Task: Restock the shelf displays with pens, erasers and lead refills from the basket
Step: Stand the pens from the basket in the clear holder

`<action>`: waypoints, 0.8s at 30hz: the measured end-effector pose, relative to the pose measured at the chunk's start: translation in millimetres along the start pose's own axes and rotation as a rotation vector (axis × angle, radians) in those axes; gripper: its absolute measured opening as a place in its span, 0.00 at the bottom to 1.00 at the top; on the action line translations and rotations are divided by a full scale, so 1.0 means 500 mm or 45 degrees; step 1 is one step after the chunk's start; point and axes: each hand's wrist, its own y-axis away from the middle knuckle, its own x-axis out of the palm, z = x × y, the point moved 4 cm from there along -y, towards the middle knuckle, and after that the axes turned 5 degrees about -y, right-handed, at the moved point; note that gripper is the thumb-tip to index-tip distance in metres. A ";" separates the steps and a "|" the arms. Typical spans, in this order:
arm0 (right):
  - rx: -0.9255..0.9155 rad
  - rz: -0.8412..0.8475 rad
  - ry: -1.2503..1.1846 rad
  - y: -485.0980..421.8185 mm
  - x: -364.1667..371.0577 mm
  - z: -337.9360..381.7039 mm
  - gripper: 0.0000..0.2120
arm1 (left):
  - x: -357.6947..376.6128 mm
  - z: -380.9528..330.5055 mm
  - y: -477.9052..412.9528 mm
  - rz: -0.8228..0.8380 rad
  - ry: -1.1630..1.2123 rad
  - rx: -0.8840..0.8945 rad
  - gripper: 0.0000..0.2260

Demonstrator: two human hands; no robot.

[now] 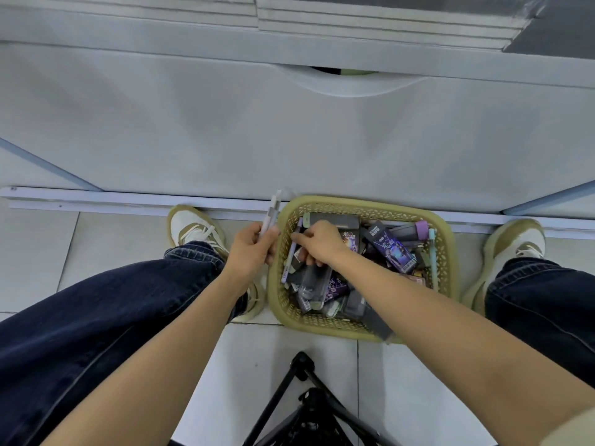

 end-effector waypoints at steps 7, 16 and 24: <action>-0.012 -0.002 -0.237 -0.005 0.002 0.002 0.08 | -0.003 0.002 0.002 -0.034 -0.021 -0.014 0.09; -0.428 0.119 -0.675 0.086 -0.145 0.075 0.05 | 0.055 -0.094 0.055 0.150 -0.054 0.073 0.10; -0.745 0.084 -0.688 0.232 -0.251 0.194 0.06 | 0.077 -0.248 0.155 0.163 0.092 0.368 0.18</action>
